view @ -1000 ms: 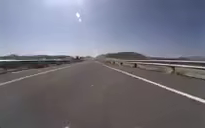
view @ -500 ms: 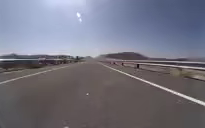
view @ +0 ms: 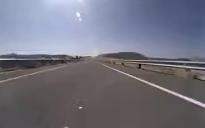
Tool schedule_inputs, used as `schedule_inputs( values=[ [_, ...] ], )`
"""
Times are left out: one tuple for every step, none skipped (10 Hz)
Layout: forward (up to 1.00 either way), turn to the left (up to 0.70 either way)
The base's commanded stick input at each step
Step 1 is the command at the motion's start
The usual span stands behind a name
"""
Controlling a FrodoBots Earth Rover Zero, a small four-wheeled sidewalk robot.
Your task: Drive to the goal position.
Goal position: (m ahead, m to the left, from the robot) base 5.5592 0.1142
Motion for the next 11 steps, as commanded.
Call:
schedule_inputs(
  values=[
    [1.00, 0.00],
    [1.00, 0.00],
    [1.00, 0.00],
    [1.00, 0.00],
    [1.00, 0.00],
    [1.00, 0.00],
    [1.00, 0.00],
    [1.00, 0.00],
    [1.00, 0.00],
    [1.00, 0.00],
    [1.00, 0.00]
  ],
)
